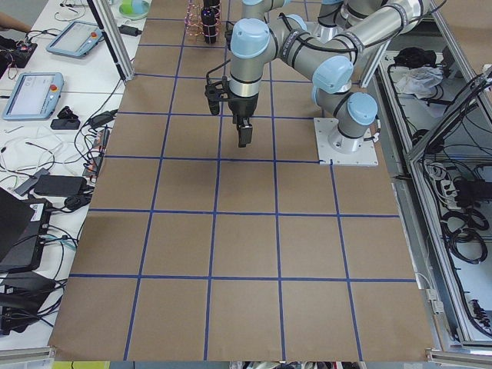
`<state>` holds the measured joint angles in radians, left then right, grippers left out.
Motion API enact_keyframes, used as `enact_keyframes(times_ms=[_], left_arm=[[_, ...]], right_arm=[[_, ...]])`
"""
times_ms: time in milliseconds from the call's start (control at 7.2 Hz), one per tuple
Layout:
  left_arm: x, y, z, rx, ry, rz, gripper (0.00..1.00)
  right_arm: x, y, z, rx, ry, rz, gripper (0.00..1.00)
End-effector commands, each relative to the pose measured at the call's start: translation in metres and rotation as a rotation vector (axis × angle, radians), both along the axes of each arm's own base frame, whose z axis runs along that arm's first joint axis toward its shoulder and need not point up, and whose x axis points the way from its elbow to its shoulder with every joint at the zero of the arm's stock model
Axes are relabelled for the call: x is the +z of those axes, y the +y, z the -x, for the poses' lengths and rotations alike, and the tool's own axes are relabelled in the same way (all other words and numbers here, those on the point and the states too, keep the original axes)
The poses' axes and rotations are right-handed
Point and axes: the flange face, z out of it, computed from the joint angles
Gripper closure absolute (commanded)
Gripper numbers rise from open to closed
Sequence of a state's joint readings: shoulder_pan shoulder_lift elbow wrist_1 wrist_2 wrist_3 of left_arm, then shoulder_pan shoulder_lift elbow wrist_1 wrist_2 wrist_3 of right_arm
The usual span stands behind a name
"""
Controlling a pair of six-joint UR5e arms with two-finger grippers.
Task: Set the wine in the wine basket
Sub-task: 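Lower the right gripper and grasp the dark bottle's neck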
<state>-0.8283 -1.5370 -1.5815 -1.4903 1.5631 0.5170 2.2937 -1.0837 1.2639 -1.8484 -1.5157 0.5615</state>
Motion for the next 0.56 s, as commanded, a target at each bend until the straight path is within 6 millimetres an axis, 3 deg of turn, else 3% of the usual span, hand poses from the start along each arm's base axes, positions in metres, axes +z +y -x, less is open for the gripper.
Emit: enact_keyframes(times_ms=[0, 417], left_arm=[[0.0, -0.0001, 0.0, 0.0, 0.0, 0.001, 0.0], [-0.0001, 0.0, 0.0001, 0.0, 0.001, -0.001, 0.0]], right_arm=[[-0.0058, -0.0013, -0.0013, 0.002, 0.002, -0.009, 0.45], [-0.0047, -0.0006, -0.0016, 0.008, -0.003, -0.011, 0.94]])
